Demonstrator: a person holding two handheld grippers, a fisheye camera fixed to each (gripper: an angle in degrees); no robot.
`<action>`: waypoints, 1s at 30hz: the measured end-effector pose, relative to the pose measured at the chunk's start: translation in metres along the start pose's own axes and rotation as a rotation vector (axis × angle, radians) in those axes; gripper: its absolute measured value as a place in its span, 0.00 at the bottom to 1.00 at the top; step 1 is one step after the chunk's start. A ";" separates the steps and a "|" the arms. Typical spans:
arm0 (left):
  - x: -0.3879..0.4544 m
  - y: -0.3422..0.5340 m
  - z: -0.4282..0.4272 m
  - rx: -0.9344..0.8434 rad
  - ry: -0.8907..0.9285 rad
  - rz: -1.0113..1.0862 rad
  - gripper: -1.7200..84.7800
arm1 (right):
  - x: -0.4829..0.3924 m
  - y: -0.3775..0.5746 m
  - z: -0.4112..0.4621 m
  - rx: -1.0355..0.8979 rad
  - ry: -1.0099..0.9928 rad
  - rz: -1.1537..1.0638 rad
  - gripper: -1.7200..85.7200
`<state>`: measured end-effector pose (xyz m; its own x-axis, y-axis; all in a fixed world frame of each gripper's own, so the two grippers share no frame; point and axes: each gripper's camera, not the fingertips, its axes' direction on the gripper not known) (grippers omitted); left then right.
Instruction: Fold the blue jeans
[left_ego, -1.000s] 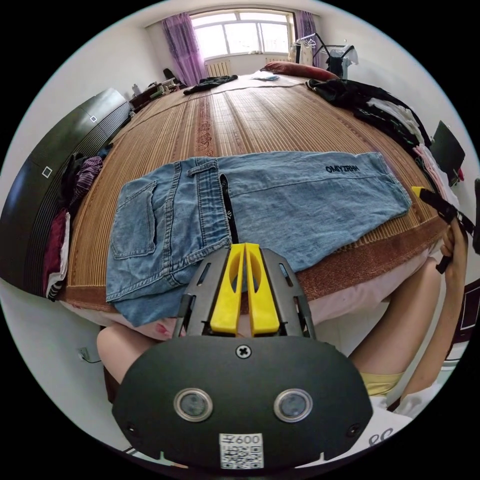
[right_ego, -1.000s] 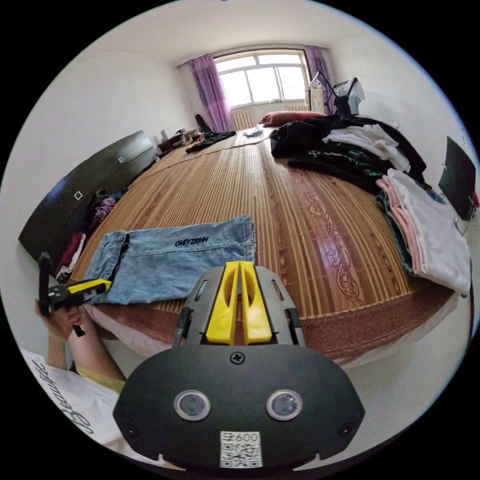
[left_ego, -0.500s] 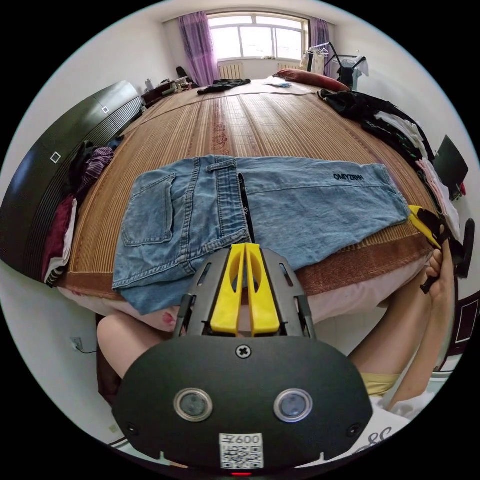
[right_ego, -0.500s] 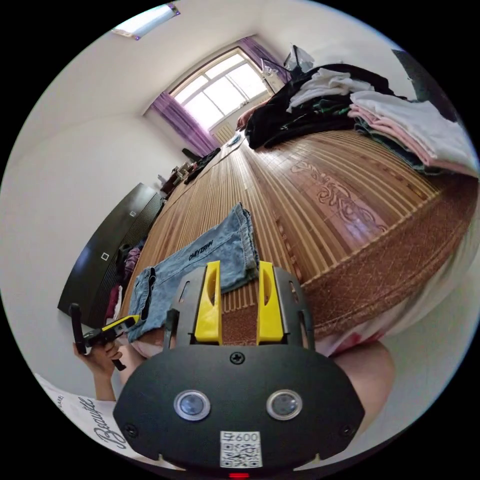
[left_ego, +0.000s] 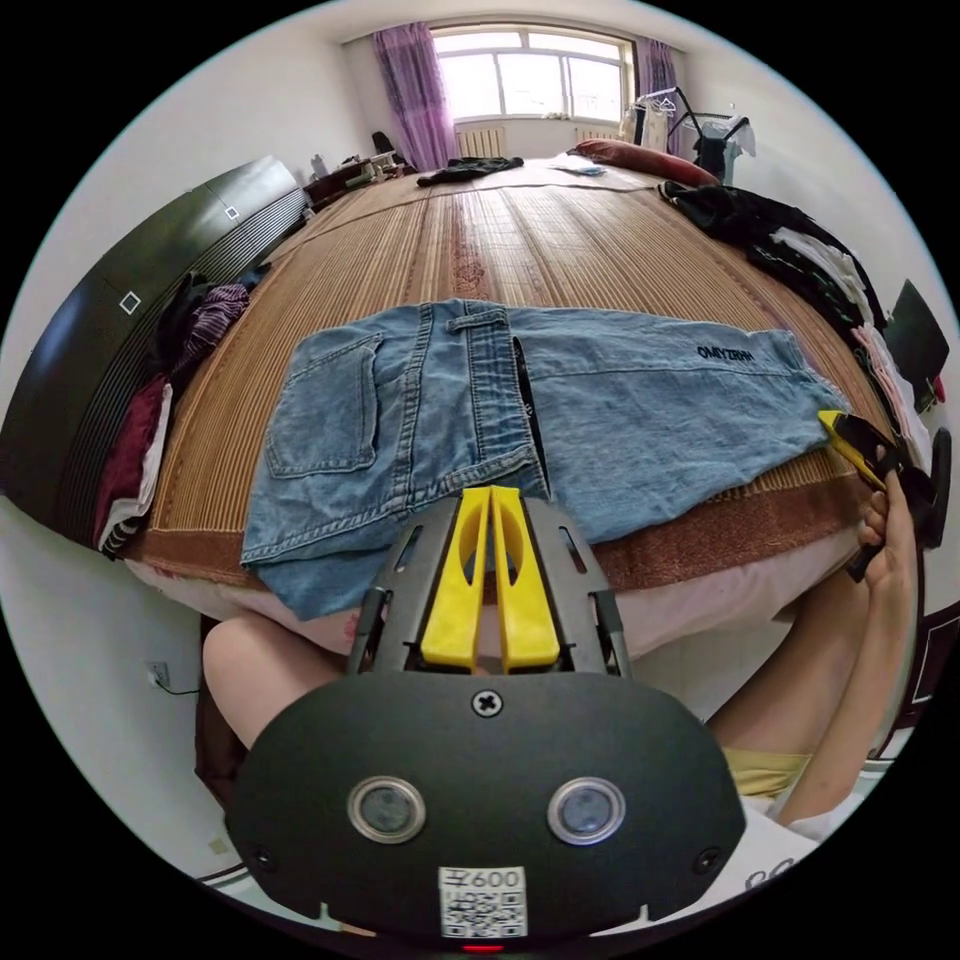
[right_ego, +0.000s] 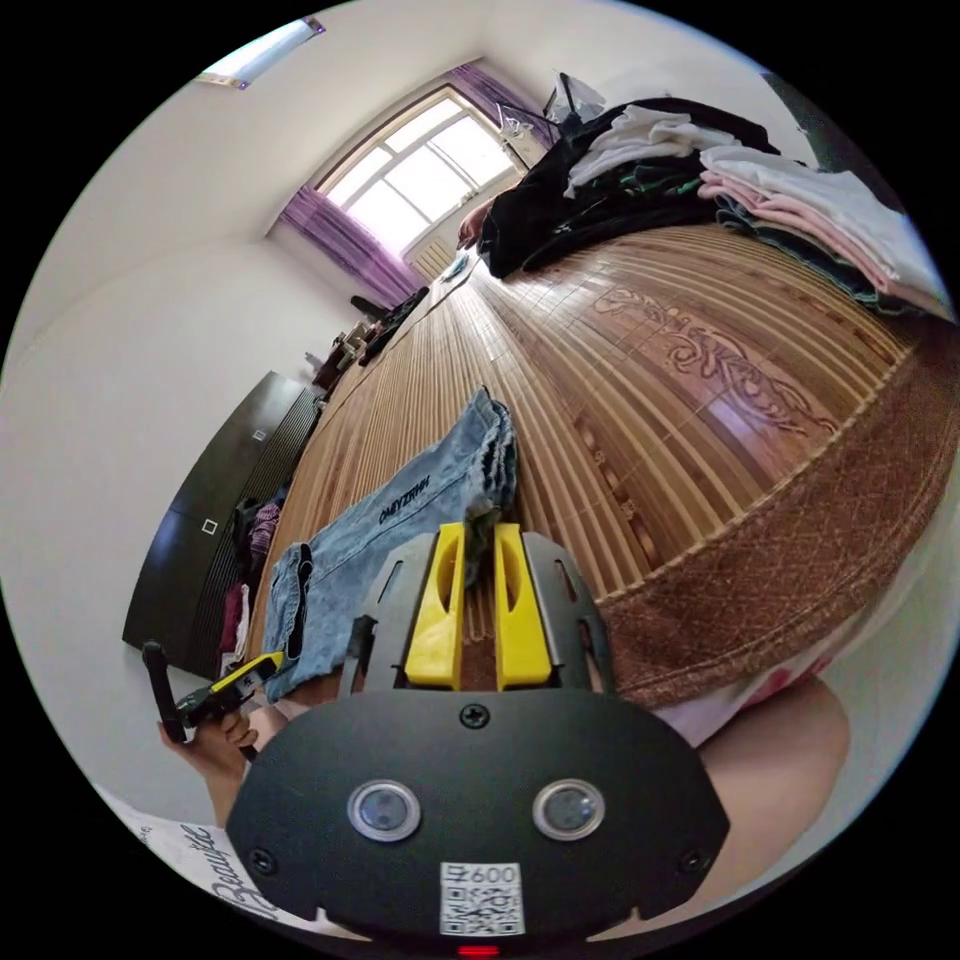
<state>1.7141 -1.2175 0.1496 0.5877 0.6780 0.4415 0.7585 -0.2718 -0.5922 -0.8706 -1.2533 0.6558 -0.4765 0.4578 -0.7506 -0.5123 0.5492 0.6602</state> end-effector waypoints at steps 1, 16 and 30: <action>-0.002 -0.006 -0.006 -0.003 -0.009 -0.009 0.03 | 0.004 0.002 -0.002 0.022 -0.009 0.000 0.03; 0.004 -0.112 -0.097 -0.037 0.056 -0.080 0.03 | 0.087 0.041 0.014 0.033 0.013 -0.030 0.02; -0.032 -0.223 -0.216 -0.021 0.076 -0.207 0.03 | -0.036 0.154 0.104 -0.012 -0.426 -0.455 0.01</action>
<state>1.5868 -1.3260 0.4137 0.4375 0.6677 0.6023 0.8705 -0.1466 -0.4698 -0.8579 -1.1125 0.7814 0.1172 0.4203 -0.8998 -0.6059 0.7482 0.2705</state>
